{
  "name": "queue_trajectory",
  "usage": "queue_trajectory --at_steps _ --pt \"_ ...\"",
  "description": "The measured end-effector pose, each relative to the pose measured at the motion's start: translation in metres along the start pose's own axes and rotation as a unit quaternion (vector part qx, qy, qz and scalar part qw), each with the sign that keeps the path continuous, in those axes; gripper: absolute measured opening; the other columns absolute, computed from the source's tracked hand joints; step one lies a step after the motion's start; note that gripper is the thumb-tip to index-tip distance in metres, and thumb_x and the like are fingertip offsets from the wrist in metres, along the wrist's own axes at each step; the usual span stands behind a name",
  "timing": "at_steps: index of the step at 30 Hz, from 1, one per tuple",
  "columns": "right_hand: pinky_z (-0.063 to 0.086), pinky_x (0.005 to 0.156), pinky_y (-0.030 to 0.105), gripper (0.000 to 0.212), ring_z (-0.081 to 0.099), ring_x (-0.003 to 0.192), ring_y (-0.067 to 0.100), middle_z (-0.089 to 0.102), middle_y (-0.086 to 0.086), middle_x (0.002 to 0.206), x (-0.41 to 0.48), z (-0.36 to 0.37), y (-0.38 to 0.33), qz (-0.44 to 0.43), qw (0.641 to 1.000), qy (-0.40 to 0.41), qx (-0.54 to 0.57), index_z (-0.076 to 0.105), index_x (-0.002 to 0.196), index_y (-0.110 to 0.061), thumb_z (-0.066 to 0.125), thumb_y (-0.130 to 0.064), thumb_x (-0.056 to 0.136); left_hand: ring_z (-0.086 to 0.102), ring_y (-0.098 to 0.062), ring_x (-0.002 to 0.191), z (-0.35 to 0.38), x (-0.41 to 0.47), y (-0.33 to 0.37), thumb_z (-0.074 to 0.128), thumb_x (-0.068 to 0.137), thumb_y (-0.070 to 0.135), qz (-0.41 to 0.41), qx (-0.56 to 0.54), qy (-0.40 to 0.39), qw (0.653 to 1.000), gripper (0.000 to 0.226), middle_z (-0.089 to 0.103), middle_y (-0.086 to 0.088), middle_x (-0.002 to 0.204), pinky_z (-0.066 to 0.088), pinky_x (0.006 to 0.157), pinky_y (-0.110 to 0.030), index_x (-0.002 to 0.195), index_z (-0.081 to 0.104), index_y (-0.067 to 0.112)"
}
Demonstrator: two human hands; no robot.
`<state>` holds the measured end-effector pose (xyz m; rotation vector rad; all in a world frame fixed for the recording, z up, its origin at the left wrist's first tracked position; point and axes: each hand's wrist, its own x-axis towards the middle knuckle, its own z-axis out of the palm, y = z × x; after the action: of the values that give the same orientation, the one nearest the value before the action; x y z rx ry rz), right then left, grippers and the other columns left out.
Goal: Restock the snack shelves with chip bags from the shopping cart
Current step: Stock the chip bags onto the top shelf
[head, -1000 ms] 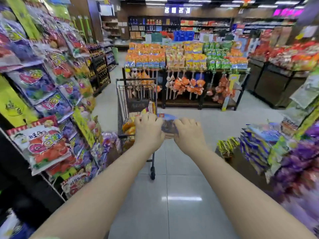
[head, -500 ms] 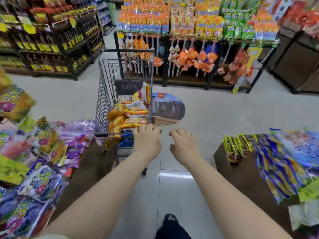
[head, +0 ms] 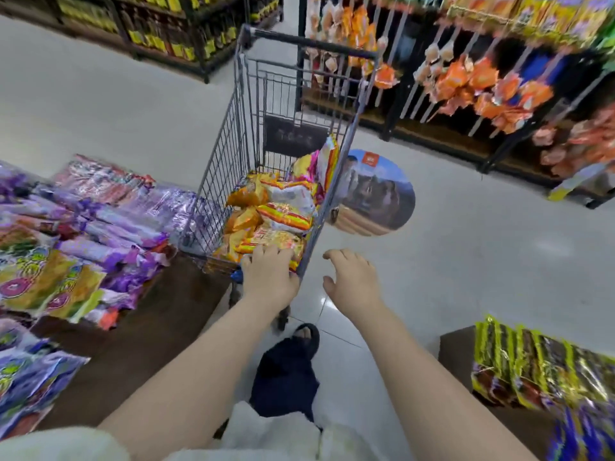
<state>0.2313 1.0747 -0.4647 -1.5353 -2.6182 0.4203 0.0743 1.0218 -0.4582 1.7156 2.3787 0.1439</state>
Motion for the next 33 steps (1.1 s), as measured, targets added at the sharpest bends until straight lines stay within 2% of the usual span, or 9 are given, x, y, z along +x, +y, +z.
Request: queue_trajectory --at_steps 2,7,12,17,20,23,28,31,33 --pt "0.037 0.097 0.039 0.041 0.047 0.120 0.027 0.054 0.000 0.128 0.039 0.003 0.006 -0.003 1.000 -0.014 0.008 0.050 0.131 -0.022 0.056 -0.027 0.091 0.042 -0.027 0.121 0.004 0.034 -0.008 0.057 0.089 0.035 -0.020 -0.008 0.004 1.000 0.031 0.055 0.001 0.120 0.033 0.097 -0.045 0.119 0.056 0.030" --pt "0.045 0.087 0.045 0.033 0.055 0.108 0.033 0.062 0.007 0.114 0.147 0.011 0.015 -0.043 0.998 -0.042 -0.010 0.059 0.115 -0.015 0.059 -0.022 0.083 0.043 -0.026 0.120 0.013 0.129 -0.028 0.055 0.089 0.038 -0.057 -0.027 -0.014 0.998 0.033 0.055 0.002 0.123 0.034 0.096 -0.044 0.121 0.054 0.029" --pt "0.044 0.082 0.039 0.042 0.055 0.104 0.032 0.060 0.007 0.111 0.241 0.009 0.023 -0.068 0.995 -0.066 -0.041 0.058 0.124 -0.015 0.065 -0.020 0.083 0.043 -0.026 0.124 0.010 0.215 -0.046 0.055 0.089 0.038 -0.090 -0.047 -0.039 0.994 0.040 0.054 0.001 0.128 0.033 0.100 -0.047 0.128 0.052 0.029" --pt "0.041 0.097 0.040 0.045 0.050 0.117 0.030 0.056 0.006 0.124 0.305 0.022 0.032 -0.063 0.990 -0.120 -0.027 0.054 0.130 -0.016 0.062 -0.022 0.086 0.041 -0.026 0.125 0.017 0.270 -0.067 0.057 0.089 0.039 -0.145 -0.071 -0.067 0.985 0.039 0.054 0.002 0.129 0.033 0.103 -0.047 0.127 0.053 0.029" --pt "0.041 0.094 0.037 0.042 0.049 0.116 0.029 0.054 0.005 0.123 0.338 0.033 0.038 -0.065 0.985 -0.157 -0.036 0.053 0.128 -0.015 0.061 -0.023 0.088 0.040 -0.027 0.126 0.031 0.289 -0.080 0.056 0.090 0.042 -0.192 -0.101 -0.097 0.971 0.037 0.053 0.001 0.130 0.032 0.102 -0.048 0.125 0.054 0.029" --pt "0.041 0.092 0.037 0.049 0.049 0.116 0.029 0.052 0.007 0.123 0.372 0.052 0.047 -0.049 0.979 -0.194 -0.036 0.048 0.132 -0.015 0.062 -0.026 0.087 0.042 -0.028 0.124 0.050 0.305 -0.089 0.056 0.092 0.039 -0.248 -0.140 -0.120 0.951 0.031 0.055 -0.001 0.127 0.034 0.100 -0.047 0.121 0.056 0.029" --pt "0.041 0.102 0.038 0.072 0.043 0.128 0.031 0.044 0.014 0.140 0.419 0.086 0.051 -0.031 0.946 -0.322 -0.017 0.028 0.148 -0.011 0.065 -0.023 0.087 0.054 -0.030 0.116 0.076 0.333 -0.094 0.053 0.096 0.032 -0.316 -0.176 -0.162 0.918 0.029 0.063 -0.004 0.120 0.043 0.093 -0.043 0.123 0.059 0.029" --pt "0.043 0.097 0.037 0.076 0.046 0.127 0.030 0.044 0.012 0.143 0.434 0.099 0.050 -0.011 0.931 -0.365 0.010 0.022 0.151 -0.015 0.065 -0.021 0.088 0.056 -0.031 0.118 0.088 0.353 -0.091 0.050 0.099 0.025 -0.360 -0.299 -0.178 0.866 0.037 0.062 -0.009 0.129 0.045 0.093 -0.038 0.136 0.054 0.018" --pt "0.046 0.093 0.036 0.075 0.050 0.123 0.030 0.049 0.011 0.140 0.438 0.109 0.050 -0.006 0.927 -0.375 0.023 0.024 0.151 -0.016 0.064 -0.026 0.089 0.053 -0.031 0.123 0.093 0.366 -0.089 0.050 0.100 0.021 -0.399 -0.396 -0.167 0.810 0.044 0.057 -0.012 0.135 0.042 0.097 -0.033 0.143 0.046 0.010"
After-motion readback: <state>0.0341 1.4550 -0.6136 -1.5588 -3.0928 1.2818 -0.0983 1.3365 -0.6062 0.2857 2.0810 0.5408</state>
